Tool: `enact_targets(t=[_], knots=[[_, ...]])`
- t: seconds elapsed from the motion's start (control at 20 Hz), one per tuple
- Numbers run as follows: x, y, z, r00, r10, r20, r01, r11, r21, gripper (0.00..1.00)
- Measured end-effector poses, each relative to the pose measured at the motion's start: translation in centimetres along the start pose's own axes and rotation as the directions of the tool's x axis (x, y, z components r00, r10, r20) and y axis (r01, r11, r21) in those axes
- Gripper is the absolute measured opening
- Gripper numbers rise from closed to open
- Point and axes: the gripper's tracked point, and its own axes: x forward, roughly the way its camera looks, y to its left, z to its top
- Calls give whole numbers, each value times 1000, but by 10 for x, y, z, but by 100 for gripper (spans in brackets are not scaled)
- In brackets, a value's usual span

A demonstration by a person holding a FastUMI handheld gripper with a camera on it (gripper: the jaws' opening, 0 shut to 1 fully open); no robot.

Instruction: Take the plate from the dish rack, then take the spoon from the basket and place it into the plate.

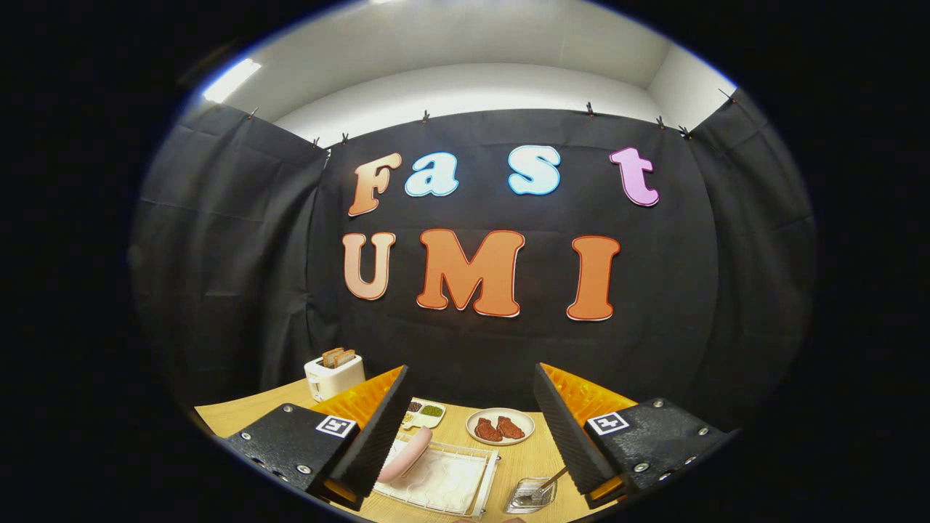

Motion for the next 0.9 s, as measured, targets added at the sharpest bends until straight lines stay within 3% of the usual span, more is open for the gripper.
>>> enact_targets(t=[0.9], knots=[[8,6,-2,999,-6,-53,6,1000,8,100]])
